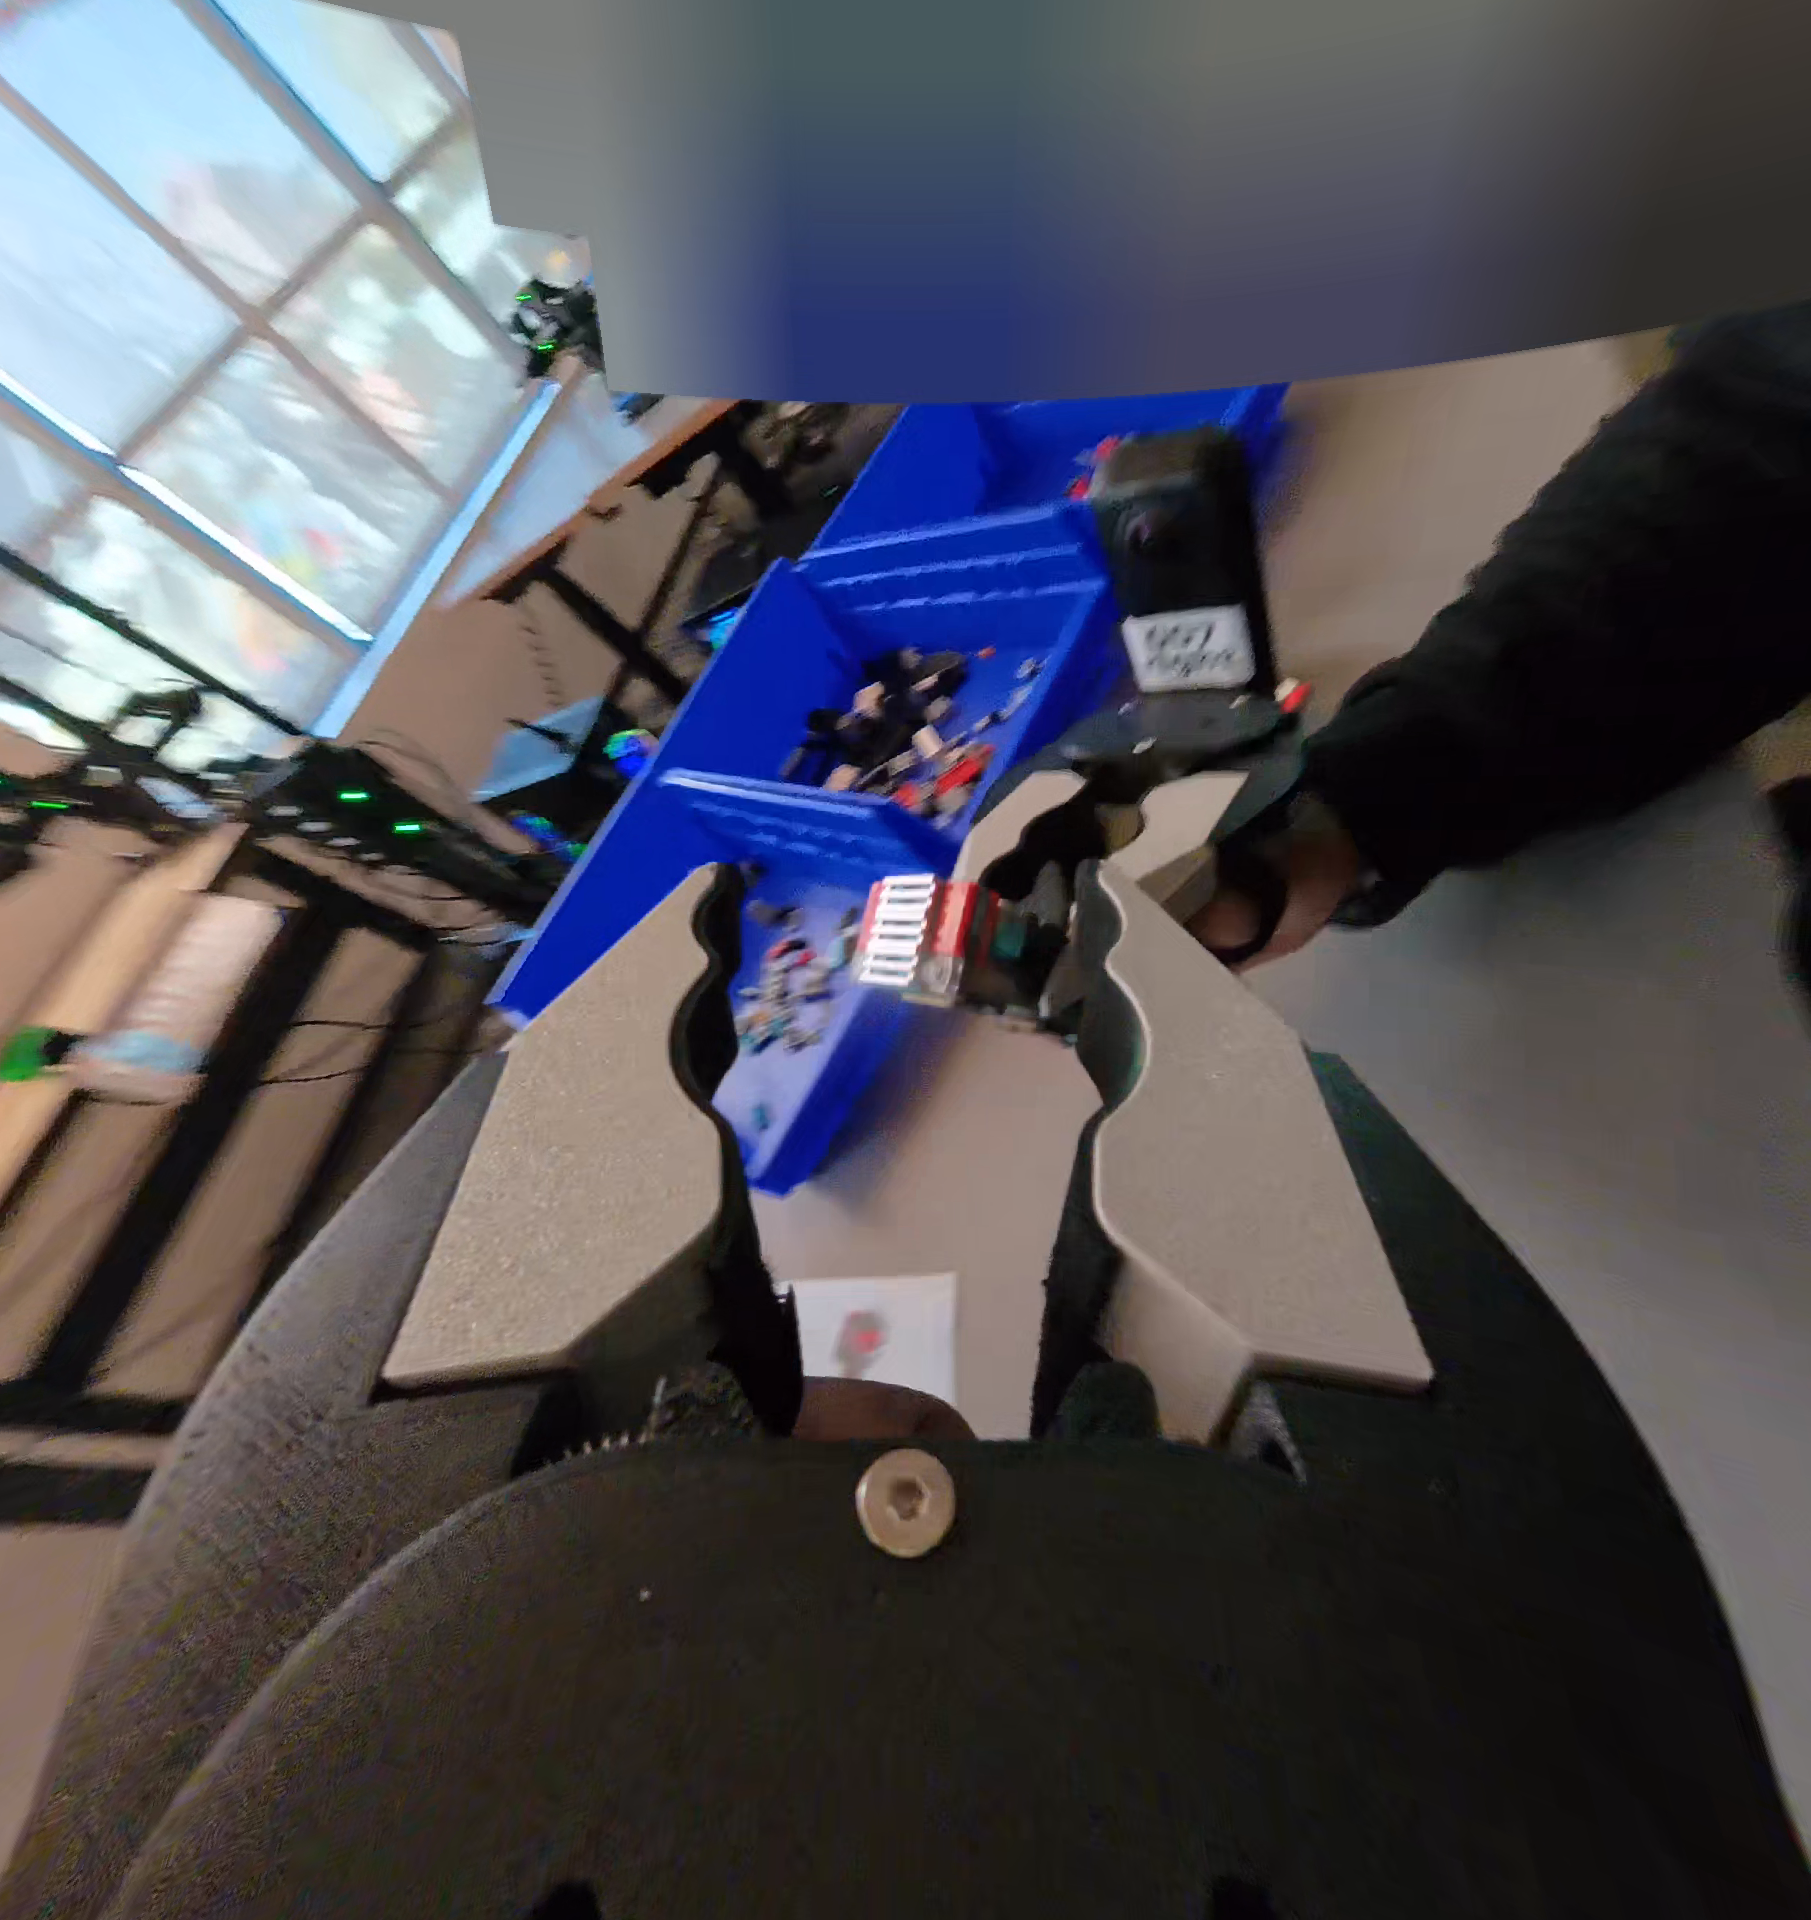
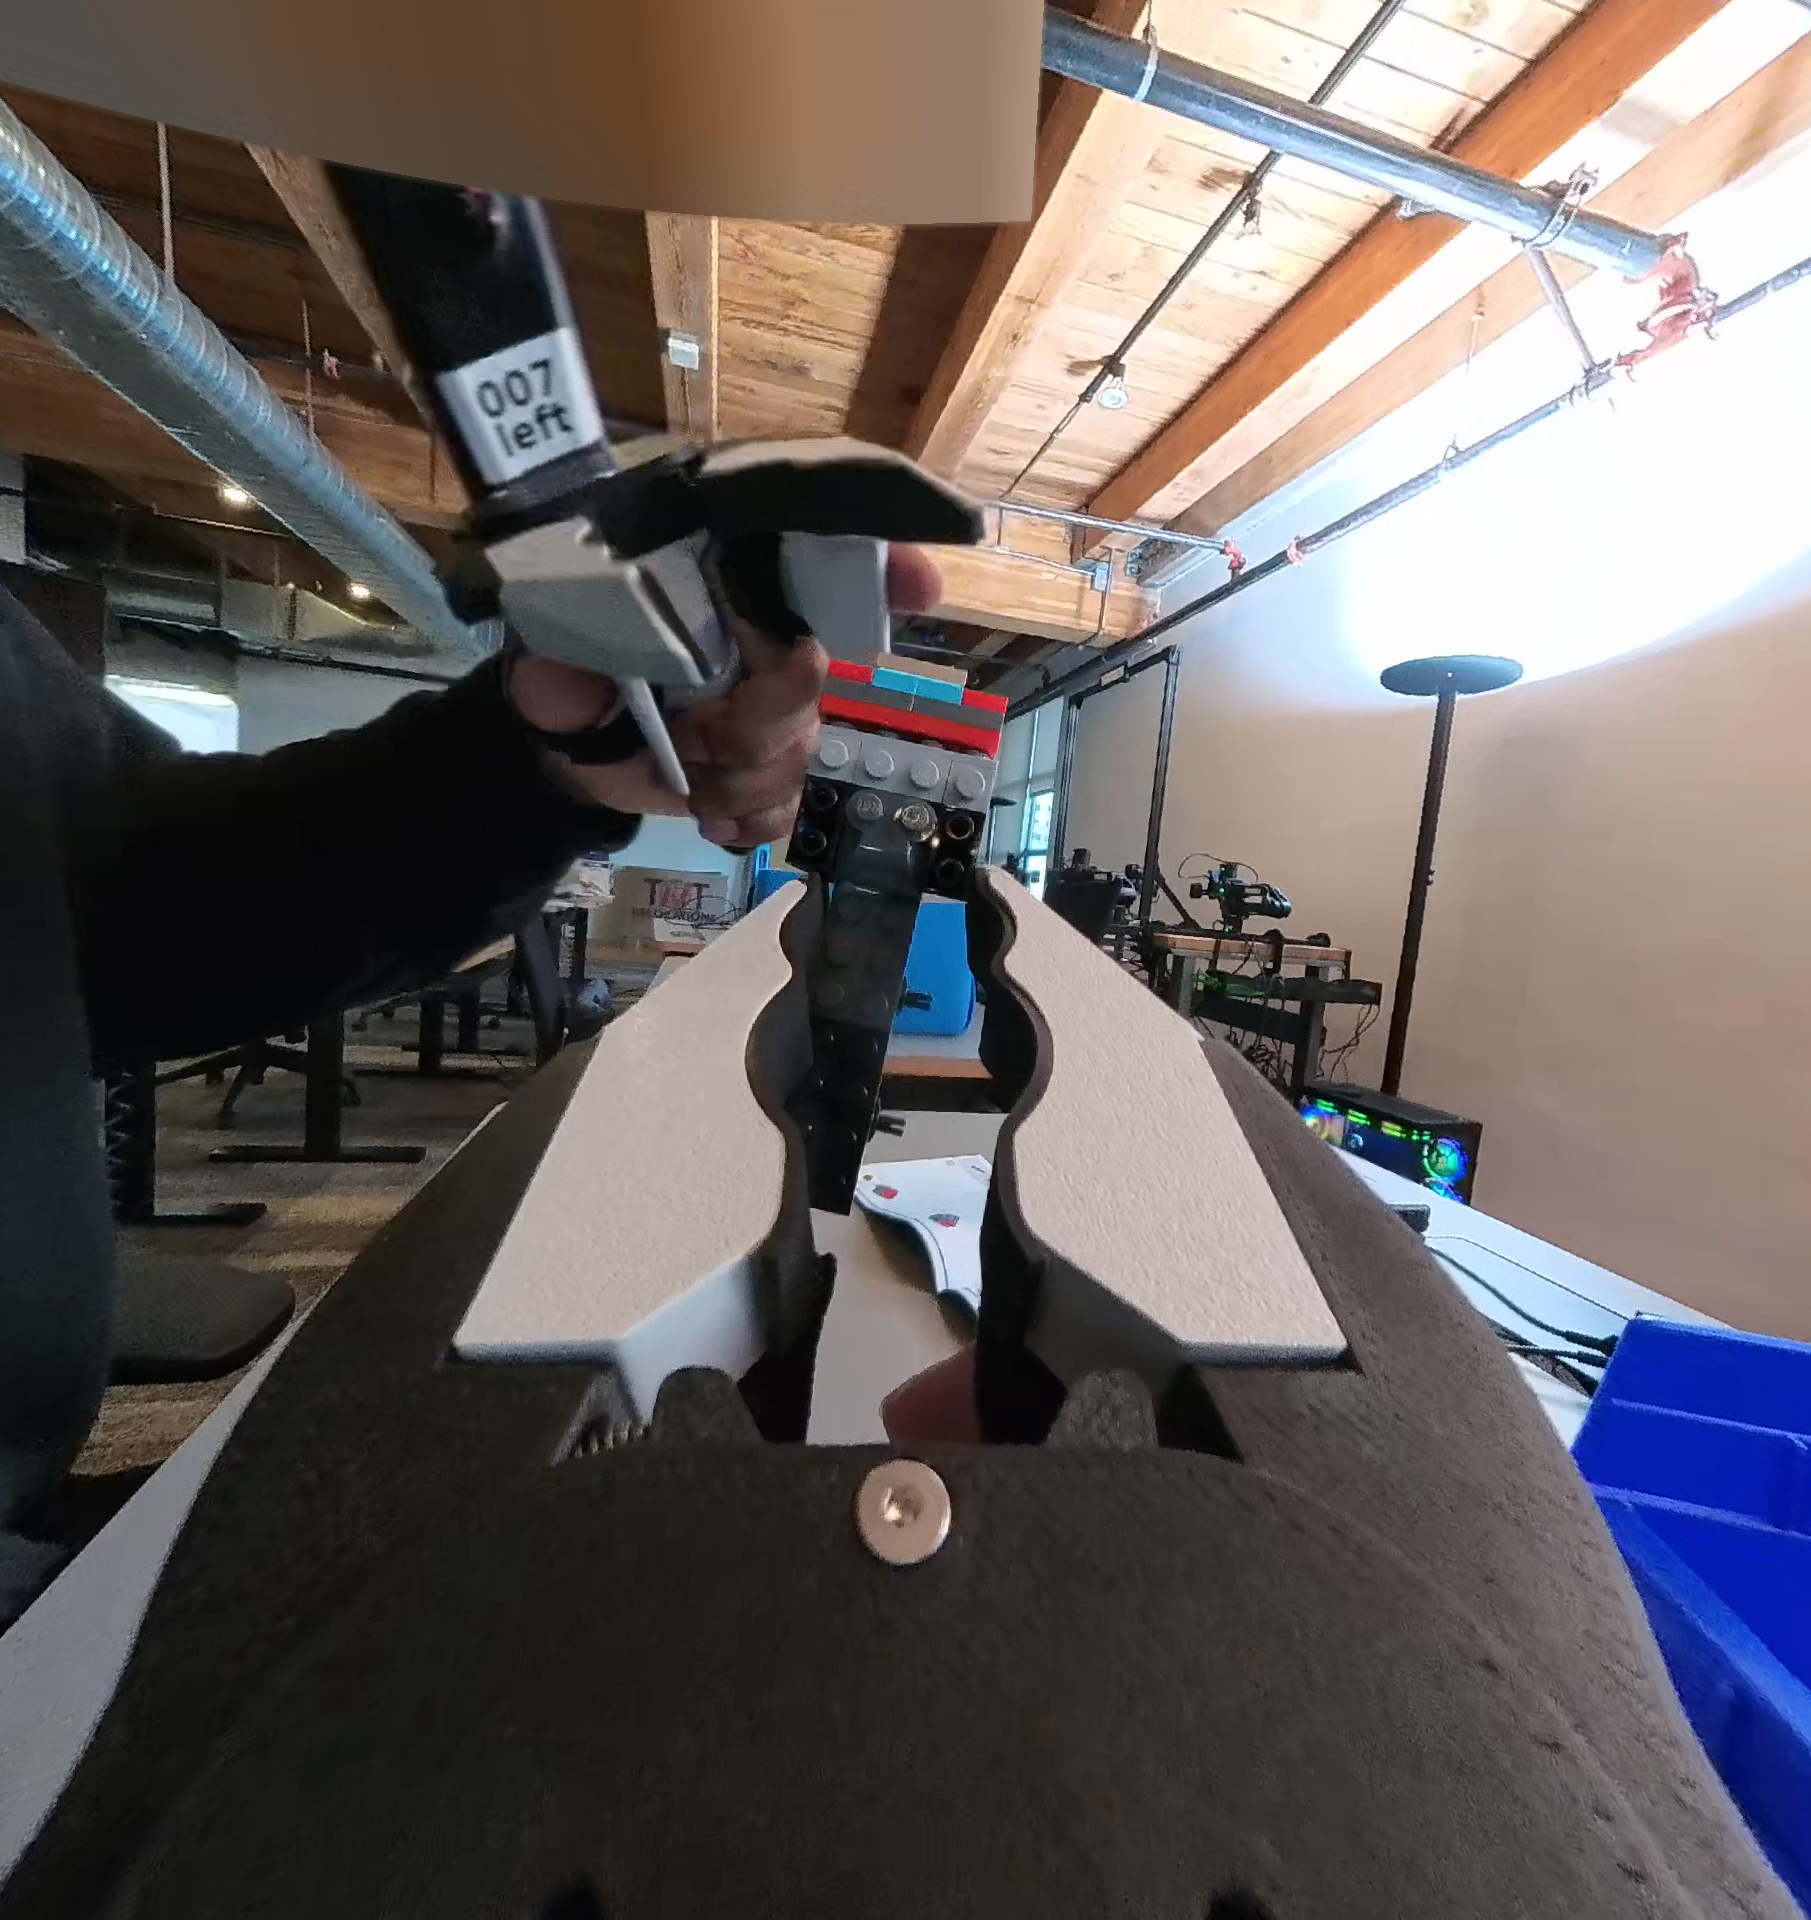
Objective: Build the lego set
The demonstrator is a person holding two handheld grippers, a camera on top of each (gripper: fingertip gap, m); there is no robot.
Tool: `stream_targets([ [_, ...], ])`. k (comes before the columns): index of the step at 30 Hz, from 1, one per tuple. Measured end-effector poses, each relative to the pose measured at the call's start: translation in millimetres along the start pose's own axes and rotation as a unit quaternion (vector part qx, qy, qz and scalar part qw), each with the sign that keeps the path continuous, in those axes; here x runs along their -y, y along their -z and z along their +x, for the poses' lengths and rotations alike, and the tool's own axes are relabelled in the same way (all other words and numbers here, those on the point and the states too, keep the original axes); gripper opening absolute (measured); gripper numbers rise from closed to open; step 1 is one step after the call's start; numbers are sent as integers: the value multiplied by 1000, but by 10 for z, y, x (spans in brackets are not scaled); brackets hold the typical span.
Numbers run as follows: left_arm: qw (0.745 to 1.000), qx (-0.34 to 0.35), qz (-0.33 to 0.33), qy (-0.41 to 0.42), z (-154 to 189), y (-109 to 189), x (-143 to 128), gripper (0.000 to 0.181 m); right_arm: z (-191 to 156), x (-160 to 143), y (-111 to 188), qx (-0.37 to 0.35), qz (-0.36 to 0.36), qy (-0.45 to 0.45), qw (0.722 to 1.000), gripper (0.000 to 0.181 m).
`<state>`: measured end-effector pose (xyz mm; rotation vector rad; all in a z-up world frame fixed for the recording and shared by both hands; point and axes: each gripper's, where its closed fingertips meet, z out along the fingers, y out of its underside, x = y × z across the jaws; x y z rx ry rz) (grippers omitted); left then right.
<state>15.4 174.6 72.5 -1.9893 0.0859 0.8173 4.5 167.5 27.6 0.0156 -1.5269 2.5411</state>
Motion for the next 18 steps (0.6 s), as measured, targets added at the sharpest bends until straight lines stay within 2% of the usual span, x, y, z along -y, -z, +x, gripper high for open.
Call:
stream_targets([
  [2, 998, 31, -31, -54, 7, -4, -91, 64, -10, -12, -6, 1, -3, 3, 1000, 28],
  [5, 992, 33, -61, -104, 71, -37, -168, 62, -21, -28, -10, 2, -7, 7, 1000, 28],
  [18, 977, 4, -93, -191, 133, -153, -239, 46, -44, -2, -16, 5, -9, 16, 1000, 28],
])
